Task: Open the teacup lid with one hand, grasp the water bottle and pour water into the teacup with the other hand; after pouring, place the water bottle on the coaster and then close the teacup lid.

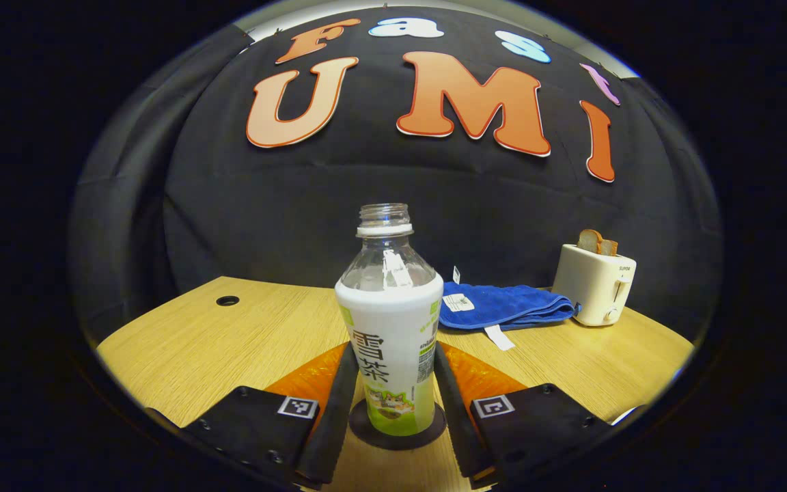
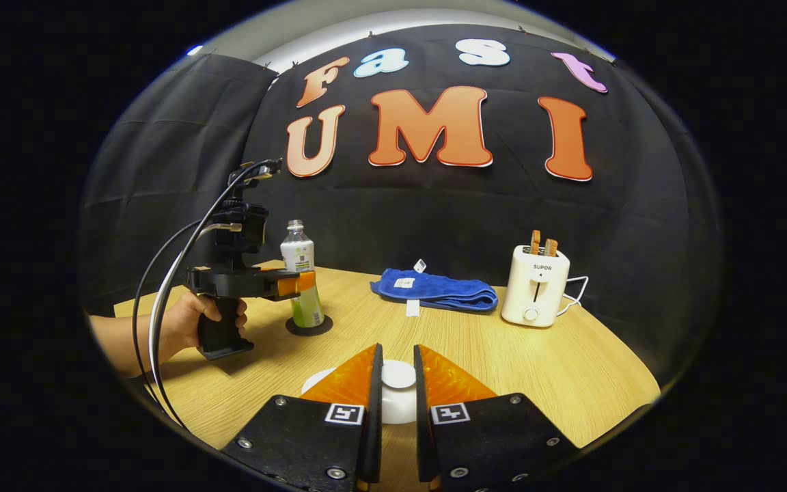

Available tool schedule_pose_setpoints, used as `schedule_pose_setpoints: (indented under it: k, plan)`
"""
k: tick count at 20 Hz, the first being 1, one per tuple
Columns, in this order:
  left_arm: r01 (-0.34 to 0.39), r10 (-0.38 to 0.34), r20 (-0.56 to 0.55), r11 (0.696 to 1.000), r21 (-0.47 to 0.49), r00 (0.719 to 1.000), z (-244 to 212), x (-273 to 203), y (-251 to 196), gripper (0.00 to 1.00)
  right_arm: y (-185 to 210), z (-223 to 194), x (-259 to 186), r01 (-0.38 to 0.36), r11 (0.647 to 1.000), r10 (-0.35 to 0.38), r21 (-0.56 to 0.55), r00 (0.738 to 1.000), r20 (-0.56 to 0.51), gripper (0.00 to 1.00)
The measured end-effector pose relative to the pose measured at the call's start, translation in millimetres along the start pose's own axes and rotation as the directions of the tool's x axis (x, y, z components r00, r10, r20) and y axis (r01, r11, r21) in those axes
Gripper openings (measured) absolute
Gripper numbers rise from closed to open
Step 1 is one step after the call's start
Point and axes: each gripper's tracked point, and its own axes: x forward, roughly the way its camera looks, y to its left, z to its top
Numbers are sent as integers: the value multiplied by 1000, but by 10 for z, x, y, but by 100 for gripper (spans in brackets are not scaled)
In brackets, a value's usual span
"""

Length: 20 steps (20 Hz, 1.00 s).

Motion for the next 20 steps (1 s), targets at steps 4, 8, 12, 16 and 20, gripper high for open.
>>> schedule_pose_setpoints:
  k: [4, 8, 12, 16, 20]
  plan:
    - [9, -9, -22, 1000, 30, 1000, -9, -12, -44, 71, 70, 10, -10, -20, 1000, 20, 9, 1000, -3, 21]
    - [16, -14, -28, 998, 55, 999, -11, -76, -51, 77, 148, 16, -3, -36, 999, 36, 17, 999, 0, 22]
    - [36, -36, -4, 996, 76, 999, 41, -227, -69, 98, 230, 6, 31, -36, 999, 36, 12, 999, 1, 21]
    - [61, -64, 33, 994, 91, 997, 106, -483, -127, 98, 334, -48, 90, -42, 999, 42, 7, 999, 0, 21]
    - [62, -71, 91, 994, 93, 993, 195, -802, -121, 98, 435, -188, 167, -51, 999, 51, 12, 999, -14, 22]
